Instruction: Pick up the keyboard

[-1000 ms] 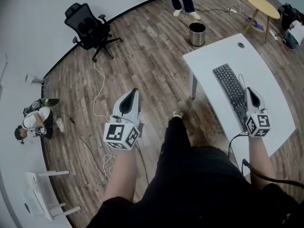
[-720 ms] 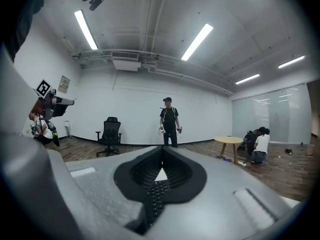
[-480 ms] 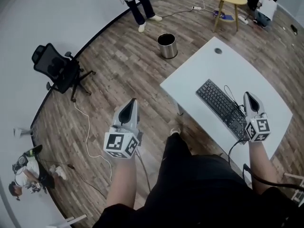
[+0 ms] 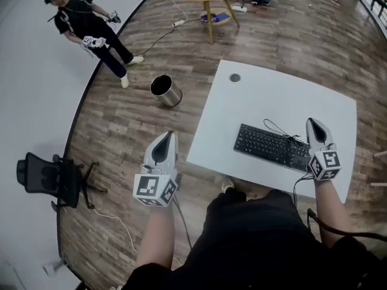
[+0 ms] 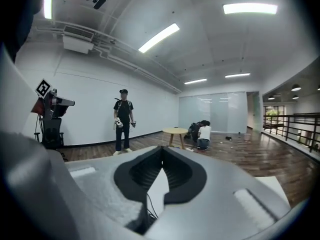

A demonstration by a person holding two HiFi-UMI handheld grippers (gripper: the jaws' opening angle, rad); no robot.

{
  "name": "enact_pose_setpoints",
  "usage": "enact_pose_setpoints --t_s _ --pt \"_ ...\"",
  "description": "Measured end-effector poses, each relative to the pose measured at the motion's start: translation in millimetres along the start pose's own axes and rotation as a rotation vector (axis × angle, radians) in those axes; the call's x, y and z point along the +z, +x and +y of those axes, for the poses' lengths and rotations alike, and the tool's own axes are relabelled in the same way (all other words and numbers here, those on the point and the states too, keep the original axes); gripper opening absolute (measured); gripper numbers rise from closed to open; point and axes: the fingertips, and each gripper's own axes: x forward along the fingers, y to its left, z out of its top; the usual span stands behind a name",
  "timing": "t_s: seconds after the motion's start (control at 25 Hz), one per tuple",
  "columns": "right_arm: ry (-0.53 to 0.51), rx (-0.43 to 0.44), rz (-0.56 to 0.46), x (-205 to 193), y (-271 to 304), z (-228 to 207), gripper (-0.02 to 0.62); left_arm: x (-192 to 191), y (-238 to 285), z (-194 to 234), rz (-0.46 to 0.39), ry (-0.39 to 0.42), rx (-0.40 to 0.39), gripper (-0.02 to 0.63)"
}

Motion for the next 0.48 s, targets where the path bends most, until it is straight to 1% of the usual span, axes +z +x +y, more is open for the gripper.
enact_pose_setpoints --t_s 0.12,0.24,0.4,0.48 --pt "0.018 -0.112 0.002 5.1 -11.4 -6.4 0.002 0.7 42.8 6.9 0.009 0.011 -0.127 0.002" --pt "0.022 -0.199 0.004 7.2 -28.1 -11.8 0.002 -15.3 80.9 3.4 0.044 0.013 -0.239 0.002" --pt "0.027 -0.35 0.034 2.4 -69.8 -29.8 0.002 -40.2 123.9 -18.3 0.09 0.0 -0.382 0.002" --pt "0.022 -0.42 0.058 -1.7 -95.4 -43.7 0.002 -48.7 141.0 -34.6 0.107 -0.009 -0.438 0.002"
